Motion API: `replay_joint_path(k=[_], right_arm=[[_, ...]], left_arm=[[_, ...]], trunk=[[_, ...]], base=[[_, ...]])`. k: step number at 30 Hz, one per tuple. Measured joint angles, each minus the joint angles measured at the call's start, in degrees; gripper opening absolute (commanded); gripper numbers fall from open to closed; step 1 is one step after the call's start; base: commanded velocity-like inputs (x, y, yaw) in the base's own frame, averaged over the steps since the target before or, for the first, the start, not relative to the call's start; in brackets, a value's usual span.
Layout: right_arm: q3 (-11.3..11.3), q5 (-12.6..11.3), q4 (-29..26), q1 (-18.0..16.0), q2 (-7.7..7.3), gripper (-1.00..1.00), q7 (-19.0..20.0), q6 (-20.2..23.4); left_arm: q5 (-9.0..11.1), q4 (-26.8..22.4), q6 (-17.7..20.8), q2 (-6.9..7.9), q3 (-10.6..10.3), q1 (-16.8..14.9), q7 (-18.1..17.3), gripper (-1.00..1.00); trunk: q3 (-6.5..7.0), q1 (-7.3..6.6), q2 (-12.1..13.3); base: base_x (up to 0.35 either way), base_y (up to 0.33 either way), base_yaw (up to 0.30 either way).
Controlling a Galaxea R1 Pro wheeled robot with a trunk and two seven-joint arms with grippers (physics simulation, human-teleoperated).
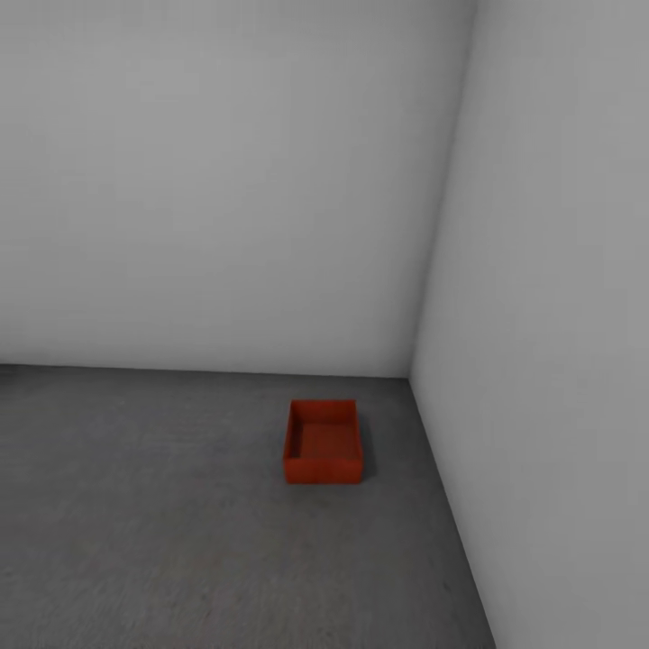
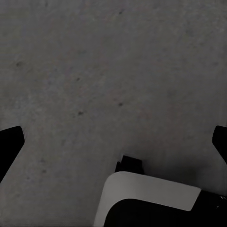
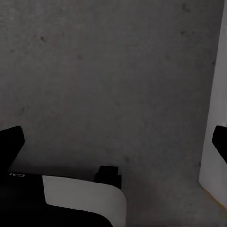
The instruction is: Move the two storage containers from the living room to the garage. In the garage, place one container on the floor and stack the other container on top of it (either order is fine).
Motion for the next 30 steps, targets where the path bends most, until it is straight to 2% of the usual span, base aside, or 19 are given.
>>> replay_joint_path(k=[16, 20, 30], right_arm=[[0.01, 0.00, -0.02, 0.00, 0.00, 1.00, 0.00, 0.00], [0.02, 0.05, -0.02, 0.00, 0.00, 1.00, 0.01, 0.00], [0.02, 0.07, -0.02, 0.00, 0.02, 1.00, 0.01, 0.00]], left_arm=[[0.00, 0.00, 0.00, -0.12, 0.01, 0.00, 0.00, 1.00], [0.00, 0.00, 0.00, -0.14, 0.01, 0.00, 0.01, 1.00], [0.08, 0.00, 0.02, -0.23, 0.01, 0.00, 0.00, 1.00]], trunk=[[4.38, -3.52, 6.42], [5.48, -4.42, 8.02], [6.42, -4.44, 8.04]], base=[[-0.336, 0.000, 0.000], [-0.118, 0.000, 0.000], [-0.013, 0.000, 0.000]])
